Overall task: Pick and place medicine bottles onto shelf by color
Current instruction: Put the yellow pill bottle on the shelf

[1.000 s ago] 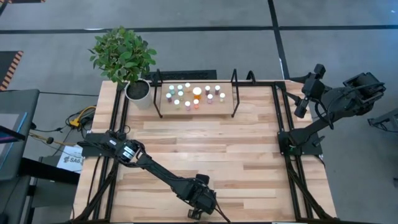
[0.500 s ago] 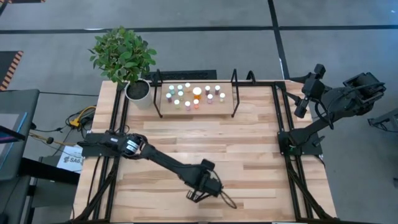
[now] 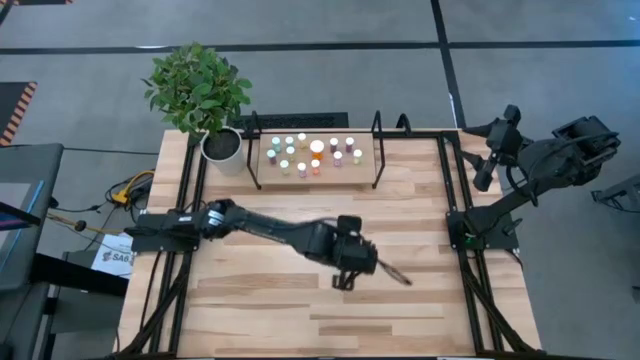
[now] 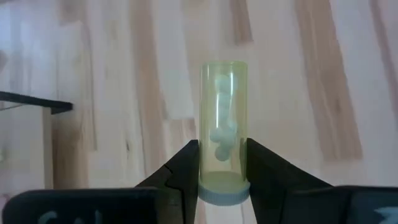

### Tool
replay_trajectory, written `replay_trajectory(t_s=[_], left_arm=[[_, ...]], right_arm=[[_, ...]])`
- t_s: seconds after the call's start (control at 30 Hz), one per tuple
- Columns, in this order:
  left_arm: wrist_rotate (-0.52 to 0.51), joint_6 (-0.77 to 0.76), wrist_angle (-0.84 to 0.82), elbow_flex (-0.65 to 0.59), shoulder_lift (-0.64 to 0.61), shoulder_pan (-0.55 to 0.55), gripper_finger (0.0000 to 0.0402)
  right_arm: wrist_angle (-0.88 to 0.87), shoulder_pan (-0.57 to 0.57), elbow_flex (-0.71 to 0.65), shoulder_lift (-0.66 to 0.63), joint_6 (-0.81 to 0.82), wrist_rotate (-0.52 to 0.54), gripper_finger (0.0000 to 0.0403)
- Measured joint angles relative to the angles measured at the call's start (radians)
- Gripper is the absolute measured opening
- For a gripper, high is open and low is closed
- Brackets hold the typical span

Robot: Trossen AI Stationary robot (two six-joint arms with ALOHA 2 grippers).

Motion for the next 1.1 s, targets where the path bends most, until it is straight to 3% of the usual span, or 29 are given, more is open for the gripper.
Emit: replay_trajectory(t_s=[0.1, 0.3, 0.47, 0.57, 0.83, 1.1], left_arm=[[0.016, -0.060, 0.057, -0.001, -0.029, 0.035, 0.0091], [0.025, -0.206, 0.118, 0.014, -0.036, 0.092, 0.0091], [0.126, -0.336, 0.169, 0.014, -0.040, 0.126, 0.0091], [0.202, -0.436, 0.181, 0.014, -0.040, 0.149, 0.0091], [0.505, -0.619, 0.192, 0.014, -0.040, 0.196, 0.0091], [0.953, -0.695, 0.341, 0.014, -0.047, 0.270, 0.0091]], right_arm=[[0.045, 0.000, 0.000, 0.000, 0.093, -0.069, 0.0260], [0.137, 0.000, 0.001, 0.010, 0.122, -0.112, 0.0260], [0.204, 0.000, 0.001, 0.037, 0.226, -0.174, 0.0260], [0.186, 0.000, 0.001, 0.053, 0.226, -0.282, 0.0260], [0.120, 0.000, -0.001, 0.114, 0.224, -0.457, 0.0260], [0.129, 0.021, 0.005, 0.129, 0.236, -0.688, 0.0260]])
